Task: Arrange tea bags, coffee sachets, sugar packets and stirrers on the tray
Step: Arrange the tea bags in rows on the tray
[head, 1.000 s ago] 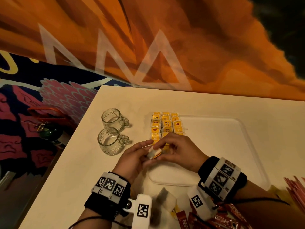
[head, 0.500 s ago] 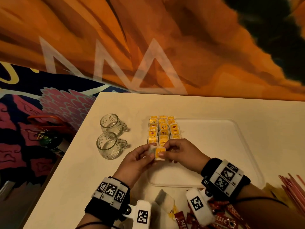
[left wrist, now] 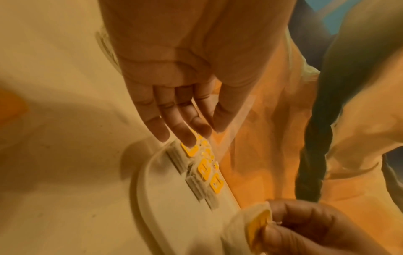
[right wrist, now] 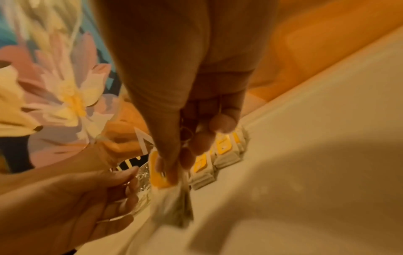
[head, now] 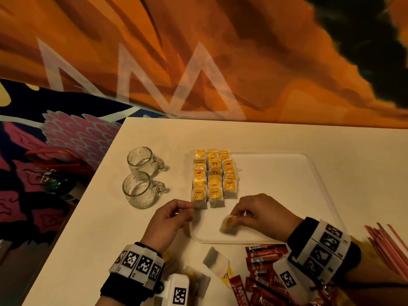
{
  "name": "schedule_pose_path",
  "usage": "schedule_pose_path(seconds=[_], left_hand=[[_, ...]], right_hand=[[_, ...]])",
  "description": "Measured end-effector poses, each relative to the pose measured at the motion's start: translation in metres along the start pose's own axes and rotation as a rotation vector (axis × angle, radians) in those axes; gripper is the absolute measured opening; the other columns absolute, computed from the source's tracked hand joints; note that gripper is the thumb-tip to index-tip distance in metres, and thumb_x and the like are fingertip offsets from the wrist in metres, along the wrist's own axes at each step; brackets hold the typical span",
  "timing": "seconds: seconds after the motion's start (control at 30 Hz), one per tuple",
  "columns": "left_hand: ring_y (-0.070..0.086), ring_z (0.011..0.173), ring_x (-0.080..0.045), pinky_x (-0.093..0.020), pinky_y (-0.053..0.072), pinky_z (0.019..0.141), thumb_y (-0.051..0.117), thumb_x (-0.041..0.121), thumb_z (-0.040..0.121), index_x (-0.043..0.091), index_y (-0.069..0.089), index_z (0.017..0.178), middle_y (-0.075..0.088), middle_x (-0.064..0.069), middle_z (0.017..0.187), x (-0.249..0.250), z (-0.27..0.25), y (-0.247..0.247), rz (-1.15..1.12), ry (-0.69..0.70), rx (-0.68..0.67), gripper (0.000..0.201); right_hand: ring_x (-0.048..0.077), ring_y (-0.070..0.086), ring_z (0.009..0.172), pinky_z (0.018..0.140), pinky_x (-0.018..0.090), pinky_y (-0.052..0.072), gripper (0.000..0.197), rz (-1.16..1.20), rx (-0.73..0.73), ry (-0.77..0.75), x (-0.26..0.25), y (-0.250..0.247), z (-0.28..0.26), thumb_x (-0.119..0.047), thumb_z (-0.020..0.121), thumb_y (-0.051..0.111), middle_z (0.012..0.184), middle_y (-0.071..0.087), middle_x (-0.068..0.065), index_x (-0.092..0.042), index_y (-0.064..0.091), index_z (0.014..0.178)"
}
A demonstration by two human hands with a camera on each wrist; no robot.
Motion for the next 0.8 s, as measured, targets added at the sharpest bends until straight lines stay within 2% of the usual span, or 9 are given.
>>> schedule_pose_path(seconds=[0.1, 0.17, 0.27, 0.37, 0.43, 0.6, 0.63, 0.73, 0.8], left_hand=[[0.066, 0.075, -0.016, -0.035, 0.052, 0.079, 0.061, 0.000, 0.087, 0.010, 0.069, 0.092, 0.069, -0.008, 0.083, -0.005, 0.000, -0.003, -0.008, -0.017, 0.008, 0.013], [0.066, 0.072, -0.013, -0.029, 0.052, 0.074, 0.061, 0.000, 0.088, 0.010, 0.069, 0.092, 0.068, -0.007, 0.083, -0.006, 0.001, -0.003, 0.000, -0.016, 0.008, 0.013], [0.066, 0.070, -0.010, -0.019, 0.052, 0.067, 0.061, 0.000, 0.088, 0.011, 0.069, 0.092, 0.069, -0.002, 0.080, -0.007, 0.003, -0.002, 0.026, -0.015, 0.008, 0.014], [0.063, 0.064, -0.009, -0.015, 0.049, 0.059, 0.061, 0.002, 0.088, 0.012, 0.069, 0.091, 0.069, -0.001, 0.077, -0.005, 0.004, -0.002, 0.091, -0.002, 0.008, 0.013], [0.059, 0.055, -0.006, -0.018, 0.046, 0.054, 0.061, 0.003, 0.087, 0.015, 0.070, 0.088, 0.068, -0.002, 0.073, -0.004, 0.010, -0.005, 0.214, 0.012, 0.056, 0.014], [0.055, 0.060, -0.014, -0.026, 0.041, 0.058, 0.061, 0.008, 0.086, 0.020, 0.070, 0.082, 0.070, -0.011, 0.081, -0.002, -0.001, -0.021, 0.340, 0.006, 0.102, 0.016], [0.054, 0.059, -0.015, -0.025, 0.042, 0.057, 0.062, 0.009, 0.086, 0.019, 0.070, 0.083, 0.070, -0.014, 0.083, -0.015, -0.044, -0.041, 0.356, -0.034, 0.165, 0.013], [0.058, 0.060, -0.017, -0.025, 0.044, 0.058, 0.065, 0.013, 0.086, 0.018, 0.068, 0.086, 0.069, -0.014, 0.084, -0.010, -0.041, -0.053, 0.341, 0.011, 0.175, 0.006], [0.063, 0.061, -0.019, -0.026, 0.046, 0.057, 0.066, 0.014, 0.086, 0.019, 0.067, 0.089, 0.068, -0.010, 0.080, 0.001, -0.034, -0.056, 0.385, 0.033, 0.170, 0.006]], right_hand=[[-0.002, 0.050, 0.076, 0.072, 0.014, 0.041, 0.025, 0.028, -0.129, 0.046, 0.014, 0.012, 0.007, -0.037, 0.086, 0.068, 0.103, 0.069, -0.006, -0.023, 0.073, 0.106], [-0.002, 0.051, 0.073, 0.068, 0.010, 0.037, 0.024, 0.035, -0.115, 0.103, 0.024, 0.012, 0.016, -0.035, 0.083, 0.072, 0.100, 0.070, -0.006, -0.023, 0.074, 0.104], [0.004, 0.055, 0.077, 0.070, 0.021, 0.043, 0.022, 0.087, 0.020, 0.175, 0.037, 0.001, 0.030, -0.032, 0.076, 0.079, 0.086, 0.067, -0.009, -0.026, 0.074, 0.096], [0.010, 0.060, 0.081, 0.073, 0.029, 0.047, 0.021, 0.084, 0.100, 0.210, 0.040, -0.009, 0.040, -0.032, 0.073, 0.081, 0.086, 0.067, -0.009, -0.029, 0.071, 0.091], [0.012, 0.061, 0.084, 0.075, 0.031, 0.048, 0.022, 0.062, 0.127, 0.229, 0.042, -0.017, 0.044, -0.032, 0.073, 0.080, 0.086, 0.065, -0.011, -0.030, 0.068, 0.091], [0.010, 0.054, 0.075, 0.066, 0.028, 0.040, 0.022, 0.021, 0.178, 0.242, 0.038, -0.016, 0.047, -0.033, 0.075, 0.077, 0.085, 0.063, -0.012, -0.033, 0.066, 0.094], [0.011, 0.055, 0.076, 0.066, 0.027, 0.039, 0.023, 0.029, 0.108, 0.187, 0.011, 0.016, 0.038, -0.032, 0.075, 0.077, 0.087, 0.064, -0.011, -0.033, 0.065, 0.095], [0.014, 0.058, 0.088, 0.073, 0.031, 0.046, 0.034, -0.002, 0.156, 0.171, 0.009, 0.012, 0.038, -0.030, 0.074, 0.078, 0.104, 0.059, -0.007, -0.031, 0.063, 0.104], [0.013, 0.054, 0.082, 0.073, 0.034, 0.048, 0.041, -0.040, 0.213, 0.146, 0.004, 0.001, 0.033, -0.027, 0.073, 0.078, 0.114, 0.051, -0.007, -0.030, 0.061, 0.110]])
Point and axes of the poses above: each hand's wrist, its own z-axis towards the middle knuckle, its own y-axis out of the palm, x = y × z, the point moved 6 cm from there along z, towards the middle knuckle
